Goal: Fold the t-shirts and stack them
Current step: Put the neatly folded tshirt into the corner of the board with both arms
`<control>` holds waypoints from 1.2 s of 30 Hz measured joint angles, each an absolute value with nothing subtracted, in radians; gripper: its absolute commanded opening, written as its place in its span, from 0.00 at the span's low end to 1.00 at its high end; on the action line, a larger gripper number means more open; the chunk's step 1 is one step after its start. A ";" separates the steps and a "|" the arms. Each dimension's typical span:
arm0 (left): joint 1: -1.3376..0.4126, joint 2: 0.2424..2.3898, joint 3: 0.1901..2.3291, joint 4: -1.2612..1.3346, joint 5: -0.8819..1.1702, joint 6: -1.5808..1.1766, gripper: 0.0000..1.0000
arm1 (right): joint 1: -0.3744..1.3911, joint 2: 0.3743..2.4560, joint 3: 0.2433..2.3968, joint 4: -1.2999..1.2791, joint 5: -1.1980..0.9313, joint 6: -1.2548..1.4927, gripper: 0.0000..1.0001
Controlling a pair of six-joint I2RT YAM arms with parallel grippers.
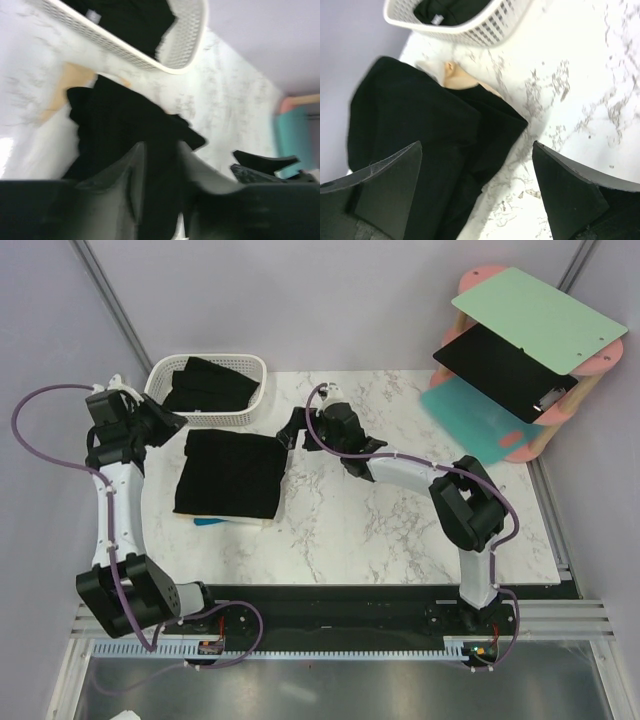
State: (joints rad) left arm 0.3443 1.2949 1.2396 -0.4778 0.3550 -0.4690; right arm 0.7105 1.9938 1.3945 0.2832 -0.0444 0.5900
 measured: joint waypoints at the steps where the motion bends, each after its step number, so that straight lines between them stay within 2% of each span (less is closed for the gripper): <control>1: 0.337 1.291 1.229 -0.459 0.385 -0.484 0.02 | 0.710 1.982 1.392 0.290 -0.044 0.590 0.98; 8: 0.178 1.470 1.188 -0.331 0.628 -0.523 0.02 | 0.709 1.967 1.355 0.318 -0.044 0.591 0.98; 16: -0.001 1.621 1.107 -0.155 0.796 -0.616 0.02 | 0.662 1.967 1.310 0.274 -0.045 0.590 0.98; 26: 0.023 1.663 0.876 0.089 0.827 -0.772 0.02 | 0.484 1.967 1.251 0.255 -0.073 0.602 0.98; 36: 0.156 1.822 0.826 0.335 0.961 -0.893 0.02 | 0.490 1.967 1.235 0.247 -0.117 0.602 0.98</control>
